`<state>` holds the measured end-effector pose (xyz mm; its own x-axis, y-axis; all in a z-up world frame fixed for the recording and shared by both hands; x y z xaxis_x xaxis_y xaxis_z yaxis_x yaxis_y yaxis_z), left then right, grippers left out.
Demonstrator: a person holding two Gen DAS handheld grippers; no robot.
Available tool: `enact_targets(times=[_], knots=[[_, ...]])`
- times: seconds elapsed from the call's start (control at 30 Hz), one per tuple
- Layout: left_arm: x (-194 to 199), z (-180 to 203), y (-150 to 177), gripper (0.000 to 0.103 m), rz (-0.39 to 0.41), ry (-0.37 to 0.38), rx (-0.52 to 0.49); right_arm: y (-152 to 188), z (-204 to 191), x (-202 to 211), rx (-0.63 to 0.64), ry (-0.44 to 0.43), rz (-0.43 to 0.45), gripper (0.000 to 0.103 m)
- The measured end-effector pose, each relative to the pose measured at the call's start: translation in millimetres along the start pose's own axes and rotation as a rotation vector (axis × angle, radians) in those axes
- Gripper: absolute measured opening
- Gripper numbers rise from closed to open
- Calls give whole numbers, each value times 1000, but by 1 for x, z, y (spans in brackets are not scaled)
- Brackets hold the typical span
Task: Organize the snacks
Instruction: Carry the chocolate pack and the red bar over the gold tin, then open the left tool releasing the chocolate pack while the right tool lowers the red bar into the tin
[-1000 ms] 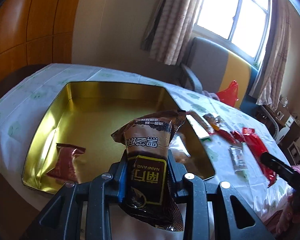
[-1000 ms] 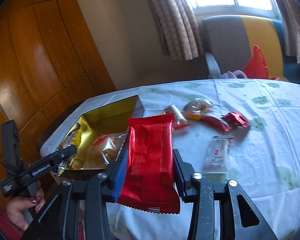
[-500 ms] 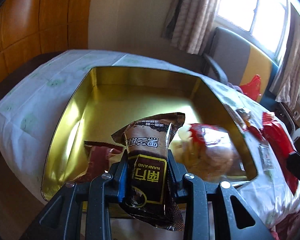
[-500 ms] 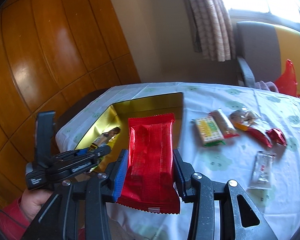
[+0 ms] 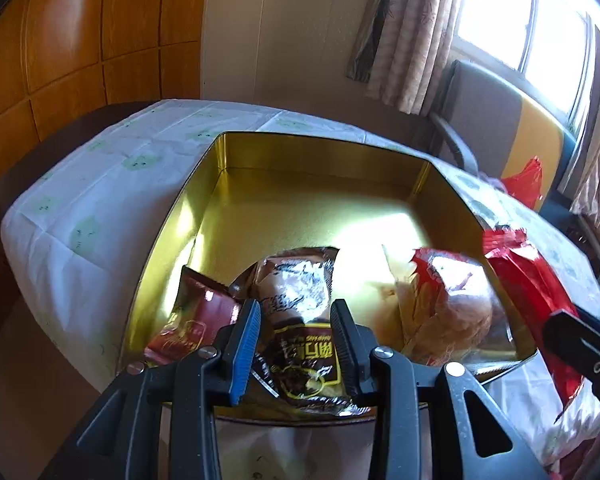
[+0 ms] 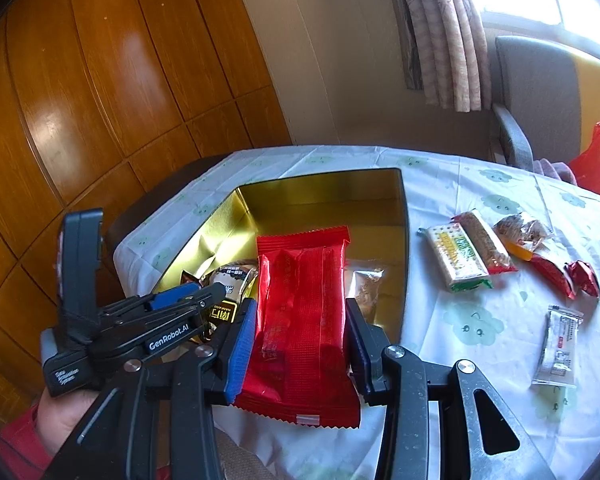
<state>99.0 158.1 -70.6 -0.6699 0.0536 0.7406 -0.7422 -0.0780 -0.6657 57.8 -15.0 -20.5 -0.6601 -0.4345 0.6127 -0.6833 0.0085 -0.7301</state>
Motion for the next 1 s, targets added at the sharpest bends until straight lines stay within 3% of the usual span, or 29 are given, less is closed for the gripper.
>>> enact_targets(times=[0.33,0.63,1.0], knots=[[23,-23,2,38,37,-23,114,-4,-20,-30,34,-30,-47,43],[32,-29,9,39,34,-20,141,-12,-27,-60,11,-44,-95,43],[38,-33,12,39,50,-26,183,-27,-30,-95,25,7,-121,44]])
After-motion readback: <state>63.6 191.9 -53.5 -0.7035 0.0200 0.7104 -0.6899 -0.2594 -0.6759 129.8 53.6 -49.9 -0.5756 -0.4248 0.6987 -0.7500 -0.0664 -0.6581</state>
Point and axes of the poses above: each gripper's, at about its wrist camera, not at the fingertips, and x roughly against the way its jaws point, z to its right, y to its underside, the point moved 3 cm from there along -x, roughly the way its jaws point, and after that the axes turned 2 degrees about -y, right-handed, at the moved point
